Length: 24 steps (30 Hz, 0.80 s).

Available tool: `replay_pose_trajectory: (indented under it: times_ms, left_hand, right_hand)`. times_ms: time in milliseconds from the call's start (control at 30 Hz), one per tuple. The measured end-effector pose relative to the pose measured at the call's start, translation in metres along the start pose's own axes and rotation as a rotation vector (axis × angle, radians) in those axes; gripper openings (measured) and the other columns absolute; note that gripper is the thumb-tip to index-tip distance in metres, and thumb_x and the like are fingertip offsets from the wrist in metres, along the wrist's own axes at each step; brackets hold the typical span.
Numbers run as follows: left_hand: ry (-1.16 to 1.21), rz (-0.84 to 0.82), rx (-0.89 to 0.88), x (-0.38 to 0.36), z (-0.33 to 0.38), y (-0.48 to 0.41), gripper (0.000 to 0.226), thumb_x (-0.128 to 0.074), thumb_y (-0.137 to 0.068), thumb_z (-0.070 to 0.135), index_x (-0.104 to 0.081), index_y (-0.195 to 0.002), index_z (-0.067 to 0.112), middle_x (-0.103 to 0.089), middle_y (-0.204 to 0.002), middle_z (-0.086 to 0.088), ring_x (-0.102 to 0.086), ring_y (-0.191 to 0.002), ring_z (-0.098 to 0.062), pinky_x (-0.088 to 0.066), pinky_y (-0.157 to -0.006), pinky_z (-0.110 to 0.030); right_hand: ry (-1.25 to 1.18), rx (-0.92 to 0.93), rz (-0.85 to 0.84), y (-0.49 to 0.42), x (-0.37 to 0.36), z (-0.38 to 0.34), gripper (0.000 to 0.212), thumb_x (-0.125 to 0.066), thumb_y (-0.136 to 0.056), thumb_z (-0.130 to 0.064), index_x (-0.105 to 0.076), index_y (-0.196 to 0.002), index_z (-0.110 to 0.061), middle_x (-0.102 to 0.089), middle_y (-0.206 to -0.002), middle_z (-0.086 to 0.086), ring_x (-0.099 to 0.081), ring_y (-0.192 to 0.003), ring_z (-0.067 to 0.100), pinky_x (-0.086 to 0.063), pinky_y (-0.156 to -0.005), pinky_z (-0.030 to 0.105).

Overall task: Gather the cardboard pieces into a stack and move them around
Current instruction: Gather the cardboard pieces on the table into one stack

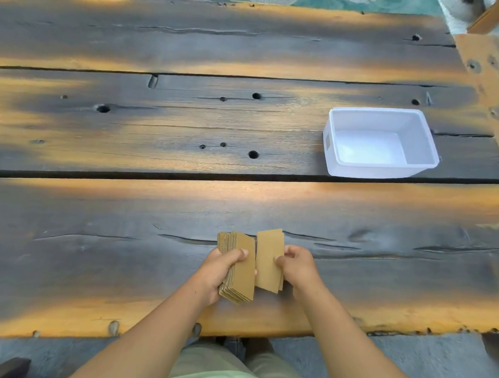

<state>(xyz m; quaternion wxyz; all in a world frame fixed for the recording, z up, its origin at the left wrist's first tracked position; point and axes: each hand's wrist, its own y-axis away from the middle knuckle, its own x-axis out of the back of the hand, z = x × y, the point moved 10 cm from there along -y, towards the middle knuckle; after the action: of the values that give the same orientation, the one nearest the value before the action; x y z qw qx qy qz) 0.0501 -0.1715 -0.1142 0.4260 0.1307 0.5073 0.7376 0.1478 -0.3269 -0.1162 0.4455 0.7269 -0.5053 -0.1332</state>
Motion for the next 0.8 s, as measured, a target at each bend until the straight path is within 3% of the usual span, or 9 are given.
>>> replay_pose_trajectory:
  times_ms: [133,267,433,567,633,800]
  left_hand:
    - [0.053,-0.027,-0.08,0.003,0.024,0.007,0.037,-0.064,-0.094,0.013,-0.057,-0.128,0.0,-0.077,-0.11,-0.022,-0.076,-0.072,-0.032,-0.061,-0.059,-0.038]
    - [0.124,-0.02,-0.158,0.009,0.052,0.016,0.041,-0.071,-0.09,0.018,-0.06,-0.125,-0.001,-0.077,-0.096,-0.02,-0.076,-0.07,-0.031,-0.062,-0.06,-0.039]
    - [0.151,-0.128,-0.265,0.001,0.085,0.034,0.075,-0.088,-0.061,0.039,-0.064,-0.122,0.004,-0.078,-0.102,-0.019,-0.077,-0.086,-0.03,-0.061,-0.07,-0.04]
    - [0.168,-0.224,-0.311,-0.006,0.103,0.046,0.067,-0.086,-0.064,0.041,-0.066,-0.118,0.007,-0.079,-0.098,-0.017,-0.077,-0.083,-0.028,-0.062,-0.069,-0.039]
    - [0.171,-0.249,-0.321,-0.003,0.108,0.05,0.057,-0.08,-0.071,0.038,-0.066,-0.117,0.006,-0.078,-0.097,-0.018,-0.077,-0.083,-0.029,-0.063,-0.071,-0.041]
    - [0.151,-0.279,-0.314,0.01,0.108,0.058,0.057,-0.078,-0.073,0.036,-0.066,-0.119,0.006,-0.078,-0.1,-0.02,-0.076,-0.084,-0.029,-0.063,-0.071,-0.041]
  right_hand:
    - [-0.08,0.056,-0.045,0.01,0.015,-0.035,0.017,-0.052,-0.095,0.005,-0.067,-0.095,-0.003,-0.071,-0.097,0.018,-0.066,-0.089,0.029,-0.055,-0.088,0.05]
    - [-0.236,0.093,-0.169,0.033,0.011,-0.073,0.019,-0.051,-0.096,0.006,-0.066,-0.101,-0.004,-0.073,-0.089,0.011,-0.072,-0.072,0.018,-0.06,-0.057,0.029]
    - [-0.258,0.136,-0.296,0.069,-0.025,-0.105,0.017,-0.053,-0.096,0.005,-0.063,-0.106,-0.004,-0.072,-0.089,0.011,-0.071,-0.072,0.017,-0.059,-0.059,0.028]
    - [-0.243,0.175,-0.276,0.085,-0.049,-0.12,0.014,-0.053,-0.096,0.005,-0.061,-0.103,-0.003,-0.071,-0.083,0.011,-0.071,-0.062,0.012,-0.057,-0.053,0.024]
    - [-0.24,0.201,-0.25,0.091,-0.057,-0.125,0.011,-0.055,-0.095,0.003,-0.062,-0.101,-0.003,-0.07,-0.088,0.011,-0.07,-0.069,0.015,-0.058,-0.058,0.027]
    - [-0.217,0.232,-0.157,0.104,-0.073,-0.127,0.011,-0.061,-0.093,0.001,-0.066,-0.101,-0.003,-0.07,-0.094,0.012,-0.067,-0.087,0.025,-0.053,-0.095,0.048]
